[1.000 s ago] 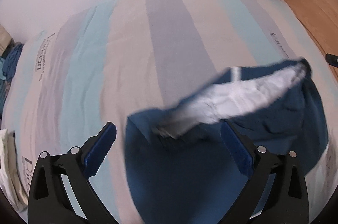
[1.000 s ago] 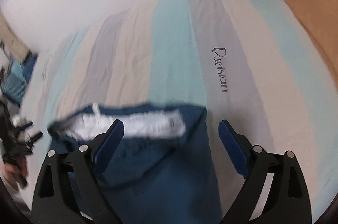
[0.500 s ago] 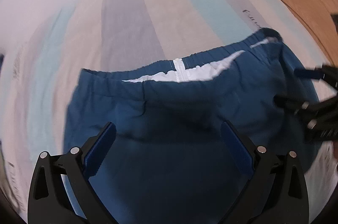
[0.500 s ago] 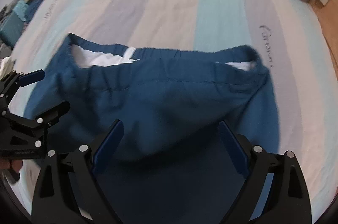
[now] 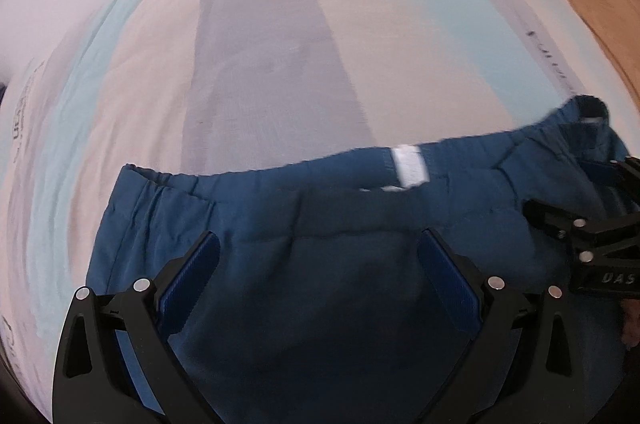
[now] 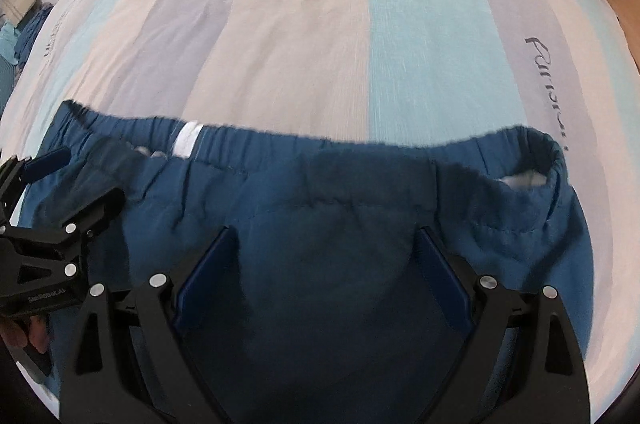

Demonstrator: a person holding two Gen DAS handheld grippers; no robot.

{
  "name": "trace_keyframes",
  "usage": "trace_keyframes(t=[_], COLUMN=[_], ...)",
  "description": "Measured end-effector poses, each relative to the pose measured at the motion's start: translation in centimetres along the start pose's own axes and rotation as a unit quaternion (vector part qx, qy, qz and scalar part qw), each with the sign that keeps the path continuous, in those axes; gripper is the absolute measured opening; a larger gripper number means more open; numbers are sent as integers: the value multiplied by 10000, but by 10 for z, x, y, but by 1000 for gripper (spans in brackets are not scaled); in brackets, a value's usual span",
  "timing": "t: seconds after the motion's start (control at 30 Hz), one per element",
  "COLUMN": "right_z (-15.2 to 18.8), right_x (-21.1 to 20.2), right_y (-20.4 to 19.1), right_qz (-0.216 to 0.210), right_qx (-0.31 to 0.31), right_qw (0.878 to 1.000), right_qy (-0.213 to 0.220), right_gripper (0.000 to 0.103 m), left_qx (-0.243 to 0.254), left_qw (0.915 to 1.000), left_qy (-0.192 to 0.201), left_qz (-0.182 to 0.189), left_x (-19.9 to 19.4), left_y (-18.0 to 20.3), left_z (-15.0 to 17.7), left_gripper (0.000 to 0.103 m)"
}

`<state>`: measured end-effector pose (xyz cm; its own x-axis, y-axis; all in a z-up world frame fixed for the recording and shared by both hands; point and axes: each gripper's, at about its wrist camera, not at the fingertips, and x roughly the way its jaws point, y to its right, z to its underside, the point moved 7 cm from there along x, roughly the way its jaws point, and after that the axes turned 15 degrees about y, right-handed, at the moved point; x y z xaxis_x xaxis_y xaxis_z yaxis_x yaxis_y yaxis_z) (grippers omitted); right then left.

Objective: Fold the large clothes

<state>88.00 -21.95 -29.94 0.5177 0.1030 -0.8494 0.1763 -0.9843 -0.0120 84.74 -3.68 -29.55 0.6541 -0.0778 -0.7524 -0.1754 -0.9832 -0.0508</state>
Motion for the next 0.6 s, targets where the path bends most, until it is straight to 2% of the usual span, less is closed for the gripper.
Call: trace_keyframes(t=[0.1,0.37,0.6], right_z=[1,4,9], right_x=[12,16,-66], right_y=[1,0,-10], right_qz=[108,231,73], right_qx=[-74,-269,-207], right_qw=[9999,9988,9965], right_qy=[86,347,811], right_gripper=[95,97,96], left_qx=[-10,76,-118], left_qw=[9998,9994,9986], left_qy=[97,240,502], left_qz=[-158,-223,69], left_x=[12,14,-56], left_y=[-9,-14,-3], left_z=[4,13,8], left_gripper=[98,97,97])
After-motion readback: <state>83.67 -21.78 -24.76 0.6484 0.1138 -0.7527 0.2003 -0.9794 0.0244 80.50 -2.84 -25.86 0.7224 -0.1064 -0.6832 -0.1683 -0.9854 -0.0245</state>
